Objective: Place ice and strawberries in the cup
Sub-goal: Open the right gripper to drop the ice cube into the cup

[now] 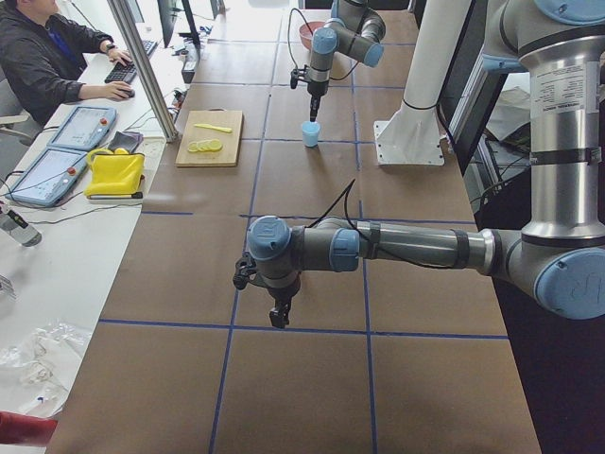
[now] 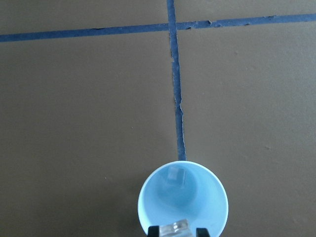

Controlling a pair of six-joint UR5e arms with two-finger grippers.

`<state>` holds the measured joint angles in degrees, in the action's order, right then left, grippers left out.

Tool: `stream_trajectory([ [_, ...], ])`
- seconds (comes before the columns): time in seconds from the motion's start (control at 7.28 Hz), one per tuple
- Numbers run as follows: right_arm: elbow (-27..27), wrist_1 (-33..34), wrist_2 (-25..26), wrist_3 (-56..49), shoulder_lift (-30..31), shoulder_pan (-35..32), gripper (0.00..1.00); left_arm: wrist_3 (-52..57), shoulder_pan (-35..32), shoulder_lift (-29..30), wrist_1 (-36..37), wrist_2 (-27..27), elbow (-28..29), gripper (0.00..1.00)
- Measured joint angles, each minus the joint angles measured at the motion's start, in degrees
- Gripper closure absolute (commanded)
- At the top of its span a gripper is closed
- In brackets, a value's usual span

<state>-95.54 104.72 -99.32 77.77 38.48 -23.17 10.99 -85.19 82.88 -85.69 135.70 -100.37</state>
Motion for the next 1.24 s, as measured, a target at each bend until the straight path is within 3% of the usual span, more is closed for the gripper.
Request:
stream_trajectory([
  [0.14, 0.7, 0.0, 0.8, 0.0, -0.1, 0.4, 0.94, 0.0, 0.2, 0.0, 0.0, 0.0, 0.0, 0.00],
  [0.27, 1.1, 0.0, 1.5, -0.1, 0.0, 0.8, 0.75, 0.0, 0.4, 0.0, 0.0, 0.0, 0.0, 0.00],
  [0.41, 1.3, 0.0, 1.9, -0.2, 0.2, 1.0, 0.35, 0.0, 0.5, 0.0, 0.0, 0.0, 0.0, 0.00],
  [0.69, 1.3, 0.0, 2.2, -0.4, 0.4, 1.1, 0.28, 0.0, 0.5, 0.0, 0.0, 0.0, 0.0, 0.00],
  [0.96, 1.3, 0.0, 2.6, -0.6, 0.4, 1.1, 0.03, 0.0, 0.5, 0.0, 0.0, 0.0, 0.0, 0.00],
  [1.24, 1.0, 0.0, 2.5, -1.3, 0.5, 0.8, 0.02, 0.0, 0.5, 0.0, 0.0, 0.0, 0.0, 0.00],
])
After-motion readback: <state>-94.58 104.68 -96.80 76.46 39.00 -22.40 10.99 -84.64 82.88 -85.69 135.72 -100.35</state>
